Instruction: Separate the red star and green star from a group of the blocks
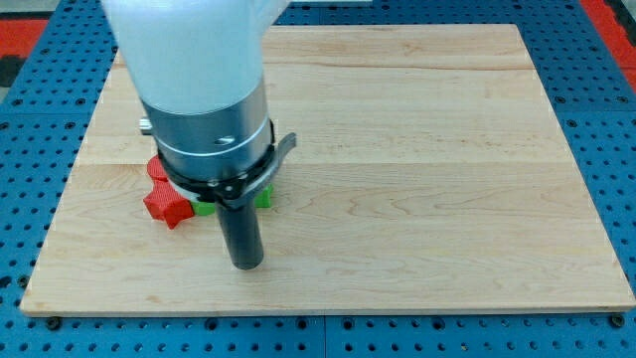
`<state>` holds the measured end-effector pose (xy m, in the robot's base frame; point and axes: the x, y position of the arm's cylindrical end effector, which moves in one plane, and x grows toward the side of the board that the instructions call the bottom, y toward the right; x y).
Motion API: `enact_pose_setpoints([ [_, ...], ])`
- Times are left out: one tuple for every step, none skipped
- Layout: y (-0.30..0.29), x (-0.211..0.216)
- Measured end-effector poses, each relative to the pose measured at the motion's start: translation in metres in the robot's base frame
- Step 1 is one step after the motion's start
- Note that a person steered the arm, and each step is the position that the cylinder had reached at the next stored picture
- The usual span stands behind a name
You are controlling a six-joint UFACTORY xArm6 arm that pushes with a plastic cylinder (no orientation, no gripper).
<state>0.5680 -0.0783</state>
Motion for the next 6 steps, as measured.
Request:
enact_pose_setpoints([
  [-0.018,0.013],
  [-0.042,0.036],
  [-0.097,0.027],
  [-0.131,-0.008],
  [-0.129,-0.047],
  [-0.049,-0.085],
])
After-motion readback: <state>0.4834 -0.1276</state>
